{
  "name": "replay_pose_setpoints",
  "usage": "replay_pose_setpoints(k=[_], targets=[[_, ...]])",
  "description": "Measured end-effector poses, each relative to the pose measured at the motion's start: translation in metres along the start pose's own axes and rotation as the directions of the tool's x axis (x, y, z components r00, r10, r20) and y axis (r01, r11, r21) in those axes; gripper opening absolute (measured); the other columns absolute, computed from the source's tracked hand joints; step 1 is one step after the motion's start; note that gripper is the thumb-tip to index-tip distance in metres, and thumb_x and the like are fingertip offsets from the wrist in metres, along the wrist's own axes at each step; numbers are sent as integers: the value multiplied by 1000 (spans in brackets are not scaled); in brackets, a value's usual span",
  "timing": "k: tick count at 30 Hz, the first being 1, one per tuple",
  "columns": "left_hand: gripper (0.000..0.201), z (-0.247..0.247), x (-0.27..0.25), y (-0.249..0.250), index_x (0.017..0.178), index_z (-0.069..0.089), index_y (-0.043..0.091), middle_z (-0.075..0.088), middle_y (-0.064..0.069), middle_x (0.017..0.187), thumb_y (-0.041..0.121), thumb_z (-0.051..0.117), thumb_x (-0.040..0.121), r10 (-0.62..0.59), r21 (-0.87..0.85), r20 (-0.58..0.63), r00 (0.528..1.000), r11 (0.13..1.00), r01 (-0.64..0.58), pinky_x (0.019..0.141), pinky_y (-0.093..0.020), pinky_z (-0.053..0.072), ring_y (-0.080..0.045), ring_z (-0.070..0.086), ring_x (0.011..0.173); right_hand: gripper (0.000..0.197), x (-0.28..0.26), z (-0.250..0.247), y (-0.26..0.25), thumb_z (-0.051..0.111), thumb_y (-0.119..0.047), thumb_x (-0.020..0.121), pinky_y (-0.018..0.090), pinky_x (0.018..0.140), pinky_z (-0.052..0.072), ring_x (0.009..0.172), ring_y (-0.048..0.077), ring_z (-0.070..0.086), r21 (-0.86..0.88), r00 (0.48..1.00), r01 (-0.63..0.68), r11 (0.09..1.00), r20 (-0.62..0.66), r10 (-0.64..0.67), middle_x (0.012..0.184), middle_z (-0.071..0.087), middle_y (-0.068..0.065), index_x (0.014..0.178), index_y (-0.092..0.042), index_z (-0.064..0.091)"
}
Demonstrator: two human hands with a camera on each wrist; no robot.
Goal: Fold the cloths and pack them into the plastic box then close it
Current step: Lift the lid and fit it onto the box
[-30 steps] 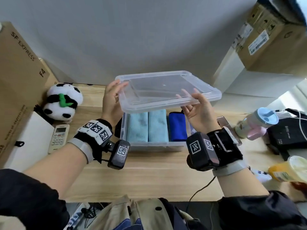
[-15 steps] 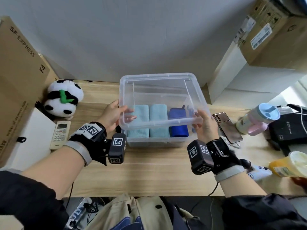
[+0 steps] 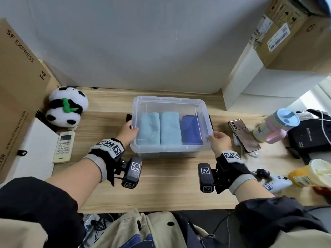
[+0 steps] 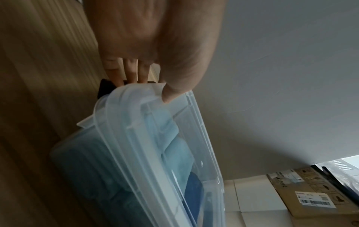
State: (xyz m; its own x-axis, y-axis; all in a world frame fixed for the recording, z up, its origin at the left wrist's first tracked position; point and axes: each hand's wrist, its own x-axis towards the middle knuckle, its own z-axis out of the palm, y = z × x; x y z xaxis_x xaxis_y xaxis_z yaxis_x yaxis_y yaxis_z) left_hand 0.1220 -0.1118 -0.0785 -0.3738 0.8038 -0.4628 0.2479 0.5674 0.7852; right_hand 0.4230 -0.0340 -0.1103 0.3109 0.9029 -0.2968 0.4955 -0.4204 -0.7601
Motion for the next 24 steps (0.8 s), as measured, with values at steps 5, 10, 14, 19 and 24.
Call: replay_pose_setpoints(k=[5, 10, 14, 19, 24], targets=[[37, 2, 3, -7, 130, 50, 5, 59, -17, 125, 5, 46, 93, -24, 15, 15, 1000, 1000, 24, 95, -37, 44, -33, 56, 113, 30, 2, -4, -3, 59, -15, 83, 21, 72, 39, 80, 17, 56, -55, 1000, 10, 998, 20, -9, 102, 70, 7, 111, -9, 67], [25, -11, 11, -13, 113, 60, -3, 63, -20, 112, 2, 51, 90, -45, 28, -51, 998, 999, 47, 83, -33, 45, -33, 60, 99, 29, 0, 1, -9, 63, -15, 81, 26, 76, 46, 81, 18, 60, -60, 996, 10, 998, 95, -4, 92, 66, 3, 110, -11, 66], [26, -36, 17, -19, 114, 58, -6, 59, -15, 103, 0, 47, 92, -44, 48, -83, 996, 998, 49, 79, -30, 41, -25, 53, 91, 33, -4, 23, -15, 66, -12, 75, 34, 79, 52, 77, 22, 62, -40, 983, 44, 998, 179, -36, 83, 67, 4, 108, -10, 65], [9, -62, 28, -20, 97, 59, 3, 56, -13, 95, 3, 53, 91, -133, 80, -25, 991, 988, 134, 74, -30, 44, -24, 53, 83, 19, 0, 32, -37, 66, -10, 79, 31, 78, 47, 83, 21, 56, -189, 964, 73, 979, 266, -20, 86, 58, 4, 96, -14, 58], [3, -72, 49, -5, 92, 53, 9, 48, -8, 82, 10, 52, 89, -160, 165, -8, 987, 973, 159, 63, -27, 35, -22, 47, 77, 9, 25, 30, -68, 60, -13, 83, 23, 70, 39, 83, 19, 53, -293, 951, 128, 947, 309, -33, 83, 59, 4, 90, -12, 66]])
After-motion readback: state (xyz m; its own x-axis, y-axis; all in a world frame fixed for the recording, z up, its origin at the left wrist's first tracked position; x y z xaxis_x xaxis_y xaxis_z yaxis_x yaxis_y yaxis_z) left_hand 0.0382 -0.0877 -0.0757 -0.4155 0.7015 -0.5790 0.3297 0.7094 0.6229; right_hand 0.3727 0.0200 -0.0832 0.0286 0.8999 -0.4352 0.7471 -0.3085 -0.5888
